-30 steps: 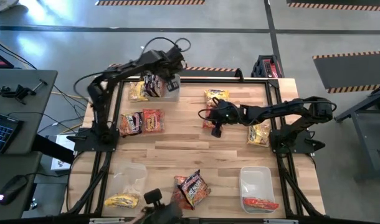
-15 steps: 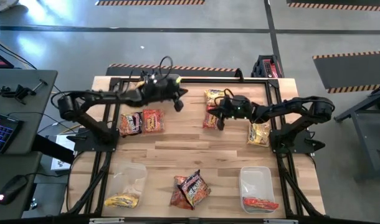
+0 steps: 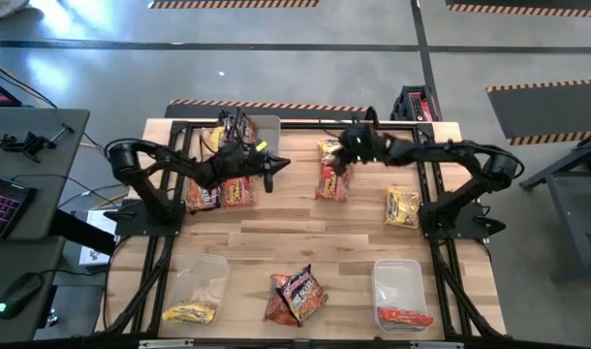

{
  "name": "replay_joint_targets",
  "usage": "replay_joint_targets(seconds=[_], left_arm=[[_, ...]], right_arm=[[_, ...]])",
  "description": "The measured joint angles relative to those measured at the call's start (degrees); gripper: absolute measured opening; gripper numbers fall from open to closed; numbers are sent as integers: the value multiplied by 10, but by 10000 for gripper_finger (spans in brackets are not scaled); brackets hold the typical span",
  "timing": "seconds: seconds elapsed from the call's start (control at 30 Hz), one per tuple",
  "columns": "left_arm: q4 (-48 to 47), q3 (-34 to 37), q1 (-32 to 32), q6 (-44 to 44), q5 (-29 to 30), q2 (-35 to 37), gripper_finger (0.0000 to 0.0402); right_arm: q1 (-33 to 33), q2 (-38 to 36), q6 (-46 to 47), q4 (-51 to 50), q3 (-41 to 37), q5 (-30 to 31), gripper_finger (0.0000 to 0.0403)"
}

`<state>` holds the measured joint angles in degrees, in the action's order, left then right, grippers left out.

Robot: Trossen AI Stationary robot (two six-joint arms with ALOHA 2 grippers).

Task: Sort Maruchan noodles
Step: Put the top right yellow noodle pack into the transparent bin

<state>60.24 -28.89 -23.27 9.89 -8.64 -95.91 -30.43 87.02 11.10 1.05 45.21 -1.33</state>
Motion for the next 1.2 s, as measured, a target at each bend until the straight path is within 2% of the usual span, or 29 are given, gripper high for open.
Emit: replay_joint_targets(seconds=[0.13,0.27,0.5,0.83,0.97,1.2], left_arm=[[0,-1,0,0,0,-18,0],[2,-1,0,5,0,-19,0],[1,-1,0,5,0,-17,0],[-2,-1,0,5,0,-17,0],[-2,-1,0,5,0,-17,0],[-3,-1,0,5,0,-17,1]], right_arm=[[-24,30,-16,-135,100,52,0],[-37,88,-9,-215,160,63,0],[-17,168,8,-245,197,55,0],[3,174,24,-243,197,39,0],[18,174,-6,-242,197,0,0],[74,174,-105,-246,196,-112,0]])
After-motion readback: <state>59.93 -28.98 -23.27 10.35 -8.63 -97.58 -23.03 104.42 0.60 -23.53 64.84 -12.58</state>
